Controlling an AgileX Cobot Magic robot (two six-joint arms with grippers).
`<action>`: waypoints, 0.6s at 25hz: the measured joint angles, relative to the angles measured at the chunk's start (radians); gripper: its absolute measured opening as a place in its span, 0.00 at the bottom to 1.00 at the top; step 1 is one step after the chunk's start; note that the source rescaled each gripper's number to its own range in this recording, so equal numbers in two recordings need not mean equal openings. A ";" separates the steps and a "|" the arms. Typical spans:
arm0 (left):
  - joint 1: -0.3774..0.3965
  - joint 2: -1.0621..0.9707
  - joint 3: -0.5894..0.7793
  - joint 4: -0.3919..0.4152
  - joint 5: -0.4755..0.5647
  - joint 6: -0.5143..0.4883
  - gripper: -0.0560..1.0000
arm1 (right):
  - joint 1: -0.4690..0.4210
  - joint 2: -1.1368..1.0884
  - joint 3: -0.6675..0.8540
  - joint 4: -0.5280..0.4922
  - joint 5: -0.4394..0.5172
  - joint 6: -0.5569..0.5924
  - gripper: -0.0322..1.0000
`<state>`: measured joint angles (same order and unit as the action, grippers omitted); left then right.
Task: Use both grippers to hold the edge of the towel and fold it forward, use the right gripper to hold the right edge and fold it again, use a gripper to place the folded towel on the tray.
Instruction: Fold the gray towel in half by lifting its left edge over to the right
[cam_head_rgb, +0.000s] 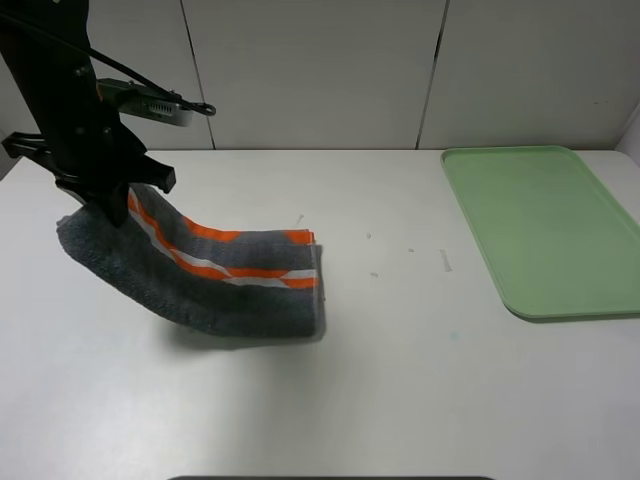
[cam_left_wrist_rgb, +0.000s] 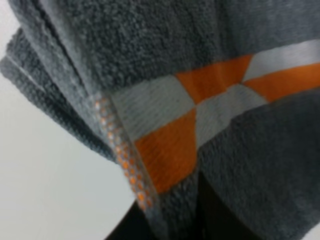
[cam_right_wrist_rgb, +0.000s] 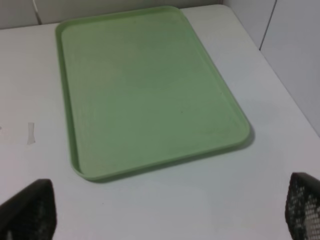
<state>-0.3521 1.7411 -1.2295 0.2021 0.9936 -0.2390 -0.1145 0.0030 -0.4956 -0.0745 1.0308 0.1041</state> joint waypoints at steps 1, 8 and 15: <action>0.000 0.000 0.000 -0.006 -0.007 0.000 0.12 | 0.000 0.000 0.000 0.000 0.000 0.000 1.00; -0.034 0.000 0.000 -0.155 -0.158 0.000 0.12 | 0.000 0.000 0.000 0.000 0.000 0.000 1.00; -0.109 0.000 0.000 -0.167 -0.203 -0.040 0.12 | 0.000 0.000 0.000 0.000 0.000 0.000 1.00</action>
<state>-0.4612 1.7413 -1.2295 0.0347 0.7907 -0.2795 -0.1145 0.0030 -0.4956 -0.0745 1.0308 0.1041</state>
